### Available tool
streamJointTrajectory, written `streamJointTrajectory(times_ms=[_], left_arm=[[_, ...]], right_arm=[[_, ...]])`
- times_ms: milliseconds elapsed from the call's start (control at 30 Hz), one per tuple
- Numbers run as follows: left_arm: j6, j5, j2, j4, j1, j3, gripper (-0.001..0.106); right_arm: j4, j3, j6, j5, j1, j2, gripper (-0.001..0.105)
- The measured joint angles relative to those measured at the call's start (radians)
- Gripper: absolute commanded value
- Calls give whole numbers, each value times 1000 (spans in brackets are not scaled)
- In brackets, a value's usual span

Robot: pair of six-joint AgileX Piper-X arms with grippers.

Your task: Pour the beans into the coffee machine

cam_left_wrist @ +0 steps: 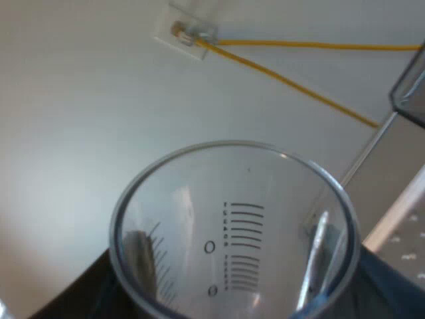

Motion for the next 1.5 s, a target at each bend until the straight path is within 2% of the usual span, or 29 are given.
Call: streamJointTrajectory(times_ms=[33, 67, 100, 267, 333, 400, 533, 600, 733, 833, 900, 967, 1100, 1133, 1200, 1233, 1300, 1367, 1400, 1467, 1500], left_arm=[[-20, 6, -6, 8, 3, 0, 19], [-97, 30, -28, 72, 4, 0, 19], [-141, 32, -44, 109, 4, 0, 19], [-253, 62, -99, 195, 19, 0, 19], [-302, 106, -126, 237, 37, 0, 19], [-381, 192, -163, 289, 65, 0, 19], [-450, 298, -211, 342, 122, 0, 19], [-466, 358, -236, 364, 170, 0, 19], [-492, 433, -271, 408, 240, 0, 19], [-526, 491, -314, 415, 288, 20, 19], [-534, 531, -360, 415, 313, 64, 19], [-534, 540, -409, 408, 323, 110, 19], [-537, 548, -526, 351, 340, 275, 19], [-538, 547, -545, 342, 339, 302, 19], [-538, 547, -608, 301, 339, 422, 19], [-538, 552, -626, 291, 339, 441, 19], [-558, 572, -689, 252, 339, 552, 19], [-570, 577, -727, 224, 339, 602, 19], [-595, 582, -769, 196, 339, 663, 19], [-608, 584, -788, 188, 339, 689, 19], [-628, 588, -819, 179, 339, 732, 19]], right_arm=[[16, 0, 0, -15, 0, -3, 69], [32, 0, 0, -22, 0, -6, 69], [63, -3, 0, -34, 0, -11, 69], [170, -27, -5, -74, 0, -31, 69], [220, -51, -24, -106, 0, -44, 69], [295, -85, -73, -140, 10, -45, 69], [417, -127, -130, -156, 52, -50, 69], [448, -128, -138, -158, 85, -50, 69], [462, -128, -140, -144, 152, -50, 69], [465, -128, -140, -96, 213, -50, 69], [468, -128, -140, -58, 262, -50, 69], [470, -128, -140, -23, 290, -50, 69], [505, -128, -145, 60, 343, -50, 69], [512, -128, -145, 66, 344, -50, 69], [538, -128, -144, 80, 349, -50, 69], [542, -128, -144, 82, 349, -50, 69], [546, -128, -144, 85, 349, -50, 69], [546, -128, -144, 88, 349, -50, 69], [546, -128, -144, 88, 349, -50, 69], [546, -128, -139, 88, 349, -42, 69], [546, -128, -139, 88, 349, -41, 69]])
